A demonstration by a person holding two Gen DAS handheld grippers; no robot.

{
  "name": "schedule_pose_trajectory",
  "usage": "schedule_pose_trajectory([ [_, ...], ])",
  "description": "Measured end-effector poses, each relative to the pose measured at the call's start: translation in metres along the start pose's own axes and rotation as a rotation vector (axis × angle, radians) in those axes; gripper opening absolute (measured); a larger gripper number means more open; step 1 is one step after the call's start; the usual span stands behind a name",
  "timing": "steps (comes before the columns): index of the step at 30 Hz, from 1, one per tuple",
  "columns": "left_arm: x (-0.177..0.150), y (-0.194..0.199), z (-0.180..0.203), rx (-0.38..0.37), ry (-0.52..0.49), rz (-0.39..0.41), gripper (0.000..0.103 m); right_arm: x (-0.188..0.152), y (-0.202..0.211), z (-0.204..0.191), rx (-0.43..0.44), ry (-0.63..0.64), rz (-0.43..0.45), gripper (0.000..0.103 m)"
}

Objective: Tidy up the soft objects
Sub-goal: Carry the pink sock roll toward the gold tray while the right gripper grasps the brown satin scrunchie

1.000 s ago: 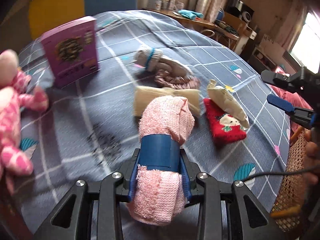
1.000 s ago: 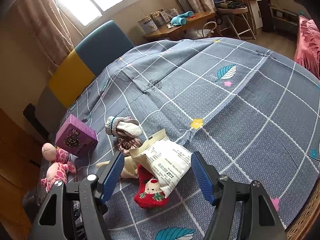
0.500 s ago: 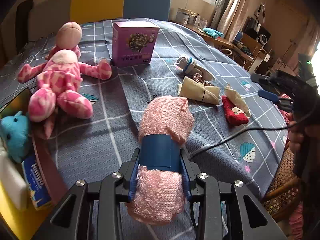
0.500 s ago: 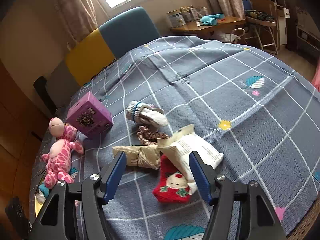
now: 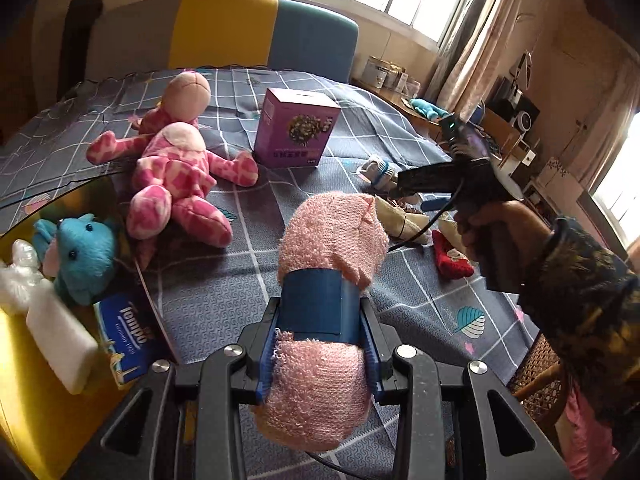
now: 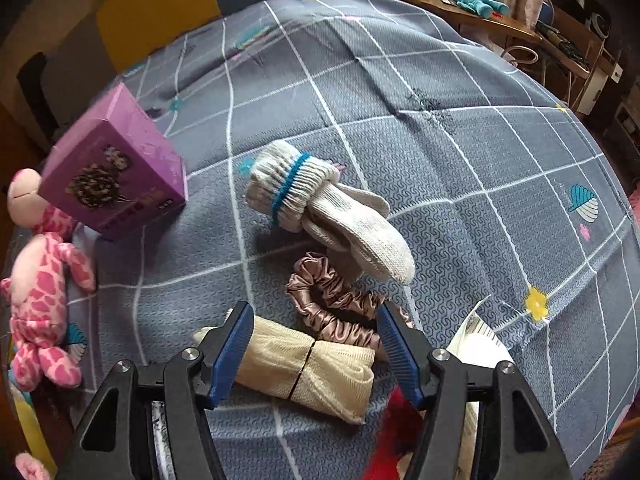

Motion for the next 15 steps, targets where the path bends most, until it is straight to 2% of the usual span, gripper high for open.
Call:
schedule_pose_trajectory([
  [3,-0.001,0.005,-0.007,0.002,0.019,0.009,0.036,0.003,-0.016,0.006,-0.042,-0.006,-0.008,0.054],
  [5,-0.001,0.007,-0.011,0.003,0.033,0.010,0.036,0.001,-0.020,0.007,-0.107,0.038,-0.004,0.023],
  [8,-0.003,0.008,-0.015,0.009,0.046,0.014,0.036,0.000,-0.009,0.011,-0.065,0.050,0.015,0.007],
  [15,-0.001,0.012,-0.020,0.019,0.061,0.031,0.036,-0.005,0.057,-0.010,0.088,0.115,0.135,0.006],
])
Point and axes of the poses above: each gripper's, at about its wrist camera, not at the fingertips, and y roughly against the way its jaws point, z to its right, x to its top, the point moved 3 cm from there along -y, roughly the way its jaws point, and after that the axes turned 2 degrees about -y, right-handed, at the moved point
